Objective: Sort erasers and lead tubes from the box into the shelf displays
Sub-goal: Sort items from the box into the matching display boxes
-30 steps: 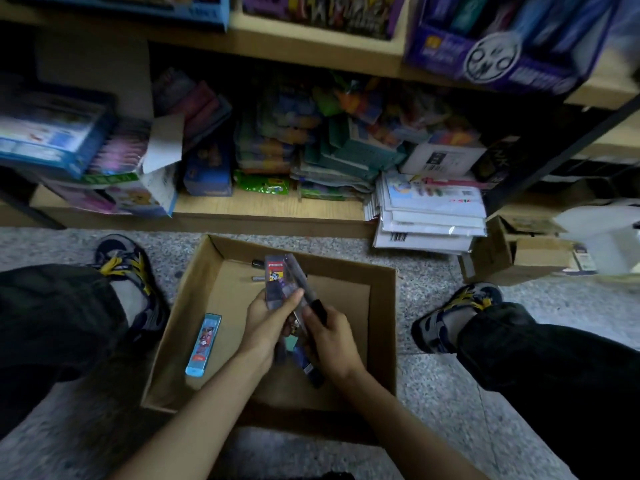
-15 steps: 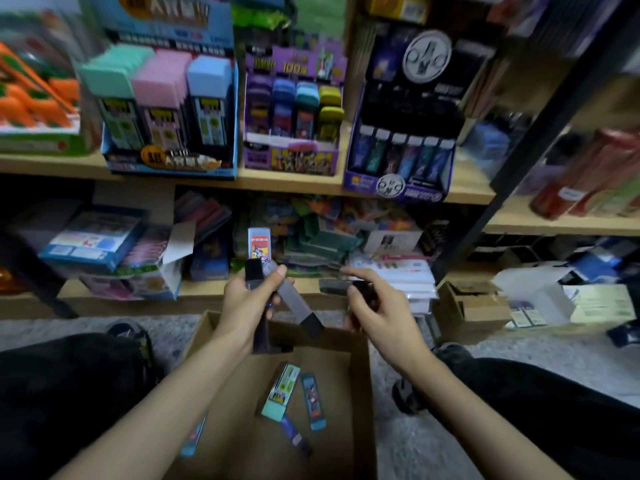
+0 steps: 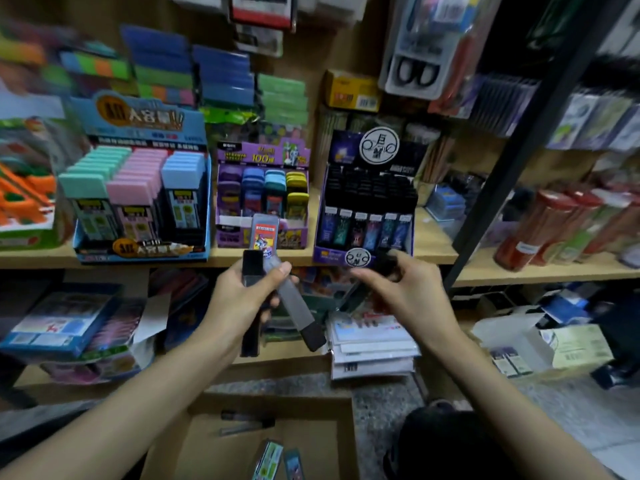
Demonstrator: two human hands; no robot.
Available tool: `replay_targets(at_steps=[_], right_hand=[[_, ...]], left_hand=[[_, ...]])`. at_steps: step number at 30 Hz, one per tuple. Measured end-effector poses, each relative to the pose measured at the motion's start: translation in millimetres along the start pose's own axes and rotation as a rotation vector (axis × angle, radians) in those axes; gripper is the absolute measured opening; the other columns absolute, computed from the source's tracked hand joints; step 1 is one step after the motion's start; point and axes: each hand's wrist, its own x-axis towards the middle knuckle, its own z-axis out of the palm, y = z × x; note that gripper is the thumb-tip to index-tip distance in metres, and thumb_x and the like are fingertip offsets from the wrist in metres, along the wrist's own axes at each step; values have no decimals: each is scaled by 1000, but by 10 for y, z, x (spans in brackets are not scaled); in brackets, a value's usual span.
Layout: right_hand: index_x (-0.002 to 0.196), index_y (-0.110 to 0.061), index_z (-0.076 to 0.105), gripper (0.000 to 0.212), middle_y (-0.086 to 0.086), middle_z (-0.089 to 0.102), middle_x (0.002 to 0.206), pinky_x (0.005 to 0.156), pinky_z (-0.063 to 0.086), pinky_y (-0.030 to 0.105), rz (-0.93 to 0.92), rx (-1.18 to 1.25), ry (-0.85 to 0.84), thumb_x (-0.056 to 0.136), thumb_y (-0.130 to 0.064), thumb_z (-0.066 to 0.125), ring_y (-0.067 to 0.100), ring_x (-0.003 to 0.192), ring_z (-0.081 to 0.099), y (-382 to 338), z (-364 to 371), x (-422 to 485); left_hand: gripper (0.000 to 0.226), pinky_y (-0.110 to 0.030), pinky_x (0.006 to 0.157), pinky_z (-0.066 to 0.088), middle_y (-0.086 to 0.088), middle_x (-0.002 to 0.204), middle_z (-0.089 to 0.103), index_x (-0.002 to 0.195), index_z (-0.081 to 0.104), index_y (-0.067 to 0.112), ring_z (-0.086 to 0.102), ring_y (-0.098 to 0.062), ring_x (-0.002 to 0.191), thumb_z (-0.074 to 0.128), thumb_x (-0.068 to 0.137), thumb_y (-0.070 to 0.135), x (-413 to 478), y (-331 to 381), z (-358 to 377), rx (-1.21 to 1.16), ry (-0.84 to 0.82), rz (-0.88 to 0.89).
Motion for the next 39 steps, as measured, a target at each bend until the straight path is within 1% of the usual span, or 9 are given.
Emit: replay_targets(at_steps=[3,5,10,19,22,24,28,34,39], right_hand=[[79,-11,58,34,-7,61,51,43,47,16,-10,64,86,76,-45,63,3,45,61,109,-230,344],[79,-16,56,17,-5,63,53,43,47,16,6,84,80,83,-29,66,3,44,61,199,-405,575],[87,-8,56,9,7,66,61,49,52,24,39,79,-23,89,-14,61,11,47,61,446,-602,919],[89,-16,58,3,0,65,55,51,55,25,21,-9,-236,89,-18,61,12,52,64,646,-485,1104],[88,-22,57,6,1,67,57,54,56,29,29,-16,-288,90,-17,60,13,54,65,677,-514,1142],[90,-11,59,4,5,66,59,57,56,36,70,33,-297,89,-14,60,18,54,64,675,-457,1151],[87,18,52,33,18,65,62,57,54,43,175,69,-214,88,-14,62,26,52,61,681,-294,1149],[65,-1,60,53,15,66,65,64,53,42,50,-581,-231,87,-49,57,30,66,63,637,-292,1119],[67,-6,60,59,13,61,62,65,49,38,-8,-615,-100,90,-57,42,31,66,59,422,-232,886]], left_hand=[[26,-19,37,39,-5,84,75,91,65,16,52,-8,50,70,74,35,111,56,14,-4,18,-3],[28,-19,38,40,-5,84,75,91,65,18,54,-9,53,70,71,37,159,65,12,-6,33,-6],[32,-17,36,39,-7,85,75,99,63,9,51,-5,49,69,76,30,283,72,75,-46,49,-6],[28,-16,36,37,-10,84,74,99,61,8,50,-4,47,67,79,27,315,81,164,-97,46,2],[32,-16,36,38,-8,84,74,98,62,8,50,-4,47,68,75,30,306,76,153,-96,50,-5],[38,-16,36,38,-8,84,74,97,62,8,50,-4,46,68,70,33,295,80,143,-91,55,0],[34,-16,36,38,-7,84,74,95,62,10,50,-3,46,67,70,33,279,75,128,-89,61,4],[26,-17,36,39,-7,83,74,90,63,14,50,-4,46,68,72,32,244,58,152,-90,55,-4],[25,-17,36,38,-8,84,74,91,63,13,51,-4,47,68,74,31,218,87,126,-112,78,19]])
